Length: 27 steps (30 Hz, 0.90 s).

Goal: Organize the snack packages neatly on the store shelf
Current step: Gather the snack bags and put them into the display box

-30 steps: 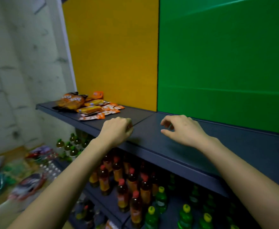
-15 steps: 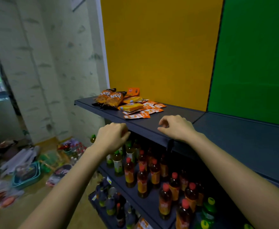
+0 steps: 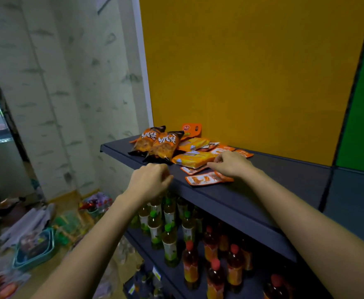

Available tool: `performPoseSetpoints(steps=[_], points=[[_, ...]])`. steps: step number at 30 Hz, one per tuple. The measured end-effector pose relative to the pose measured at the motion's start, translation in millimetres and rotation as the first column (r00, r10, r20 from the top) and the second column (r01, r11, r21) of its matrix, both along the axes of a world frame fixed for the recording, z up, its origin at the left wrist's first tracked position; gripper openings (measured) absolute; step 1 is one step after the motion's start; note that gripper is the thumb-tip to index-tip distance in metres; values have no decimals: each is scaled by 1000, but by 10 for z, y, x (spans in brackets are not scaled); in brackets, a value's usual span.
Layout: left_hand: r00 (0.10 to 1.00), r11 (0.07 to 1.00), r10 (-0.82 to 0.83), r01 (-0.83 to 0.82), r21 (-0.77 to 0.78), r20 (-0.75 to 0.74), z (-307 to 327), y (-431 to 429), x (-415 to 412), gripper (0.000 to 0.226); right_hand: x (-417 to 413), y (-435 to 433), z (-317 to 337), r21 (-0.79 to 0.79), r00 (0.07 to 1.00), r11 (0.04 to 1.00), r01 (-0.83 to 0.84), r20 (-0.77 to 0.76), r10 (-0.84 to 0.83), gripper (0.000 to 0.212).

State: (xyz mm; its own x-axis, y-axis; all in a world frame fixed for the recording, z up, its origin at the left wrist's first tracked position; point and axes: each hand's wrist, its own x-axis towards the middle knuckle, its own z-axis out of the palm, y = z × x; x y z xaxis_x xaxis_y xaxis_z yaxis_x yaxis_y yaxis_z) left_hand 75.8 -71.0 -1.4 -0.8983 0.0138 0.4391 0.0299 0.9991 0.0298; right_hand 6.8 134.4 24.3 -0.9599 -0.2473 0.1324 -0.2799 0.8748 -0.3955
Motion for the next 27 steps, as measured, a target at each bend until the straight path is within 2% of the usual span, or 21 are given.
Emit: performPoseSetpoints(steps=[7,14,19,21,25,27], points=[[989,992,-4,22,122,-146,-4,-536,-689,24,-653,-286,-8,-25,989,989,146,9,-146,63],[963,972,66,-3,237,-260,17,-1087,-1258,32,-908,-436,67,154,957,945,289,-46,-285,75],[990,955,123,-97,282,-76,52,-1522,-1834,55,-955,-562,75,248,925,892,377,-50,-377,85],[993,930,116,-113,350,15,72,-1663,-2032,65,-959,-643,102,288,904,858,425,-77,-421,87],[987,856,-30,-58,514,161,85,-1853,-2309,77,-1002,-896,137,299,873,821,485,-114,-474,82],[966,788,-156,-2,615,204,66,-1940,-2410,84,-1035,-1074,135,265,879,839,475,-108,-464,76]])
